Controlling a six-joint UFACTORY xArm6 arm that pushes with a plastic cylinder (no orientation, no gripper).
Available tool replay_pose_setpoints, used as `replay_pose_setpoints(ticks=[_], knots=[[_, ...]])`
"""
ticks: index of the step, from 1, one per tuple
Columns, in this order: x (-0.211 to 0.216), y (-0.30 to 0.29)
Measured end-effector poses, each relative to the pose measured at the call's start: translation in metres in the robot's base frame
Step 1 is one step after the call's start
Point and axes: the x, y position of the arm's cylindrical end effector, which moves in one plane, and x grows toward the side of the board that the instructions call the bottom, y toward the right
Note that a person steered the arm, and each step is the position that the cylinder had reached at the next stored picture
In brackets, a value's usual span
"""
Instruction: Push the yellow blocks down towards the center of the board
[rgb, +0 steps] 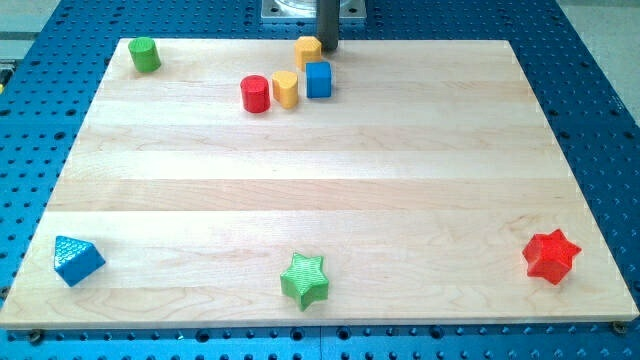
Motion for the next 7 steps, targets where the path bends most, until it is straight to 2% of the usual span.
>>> replay_pose_setpoints(ticks=[1,2,3,4,6,7], knots=[[0.000,-0.001],[0.009,-0.030],[0.040,-0.060],[0.095,-0.058],[0.152,-0.067],[0.170,-0.091]])
